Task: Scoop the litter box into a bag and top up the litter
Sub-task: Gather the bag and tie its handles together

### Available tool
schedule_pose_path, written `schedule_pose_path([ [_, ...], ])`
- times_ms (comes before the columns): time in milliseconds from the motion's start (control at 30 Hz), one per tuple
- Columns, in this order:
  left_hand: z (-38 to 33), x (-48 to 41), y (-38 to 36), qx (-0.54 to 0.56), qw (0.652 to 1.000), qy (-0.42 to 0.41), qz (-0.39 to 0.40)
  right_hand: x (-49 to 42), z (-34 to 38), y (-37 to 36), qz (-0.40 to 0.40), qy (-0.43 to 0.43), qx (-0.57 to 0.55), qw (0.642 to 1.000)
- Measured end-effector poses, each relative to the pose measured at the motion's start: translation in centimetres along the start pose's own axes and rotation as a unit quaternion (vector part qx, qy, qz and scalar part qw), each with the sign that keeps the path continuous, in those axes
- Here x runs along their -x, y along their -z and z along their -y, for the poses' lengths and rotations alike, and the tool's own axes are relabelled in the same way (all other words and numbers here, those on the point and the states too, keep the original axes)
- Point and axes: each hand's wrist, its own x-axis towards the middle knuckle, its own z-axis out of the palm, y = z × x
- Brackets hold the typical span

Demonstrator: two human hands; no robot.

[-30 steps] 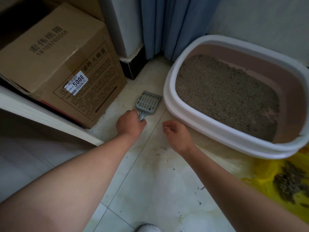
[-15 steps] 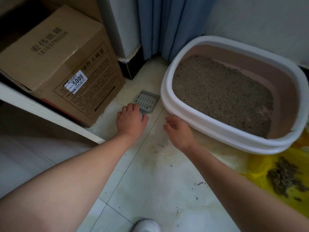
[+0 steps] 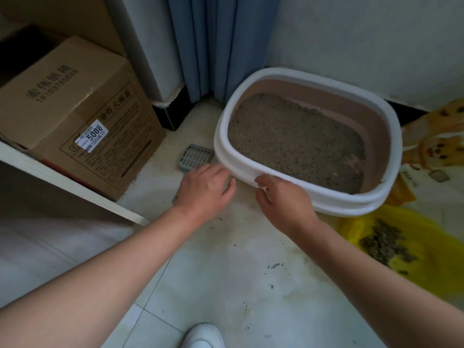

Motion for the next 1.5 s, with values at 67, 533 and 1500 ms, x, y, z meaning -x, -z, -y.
schedule_pose_path([
  [67,-1.6,-0.9,0.5,-0.016,0.999,-0.03,-0.004,0.7,-0.8,1.6,-0.015,0.008,0.031,0.999],
  [533,-16.2,-12.5,3.5,-0.01,0.978,-0.208,-0.012,3.6,-10.2,16.5,-0.046,-0.026,0.177,0.983],
  [1500,-26.8,-6.0,-8.0,-0.02,0.93,-0.353,0.103,23.1,-23.8,11.6,0.019,-0.244,0.21,0.947],
])
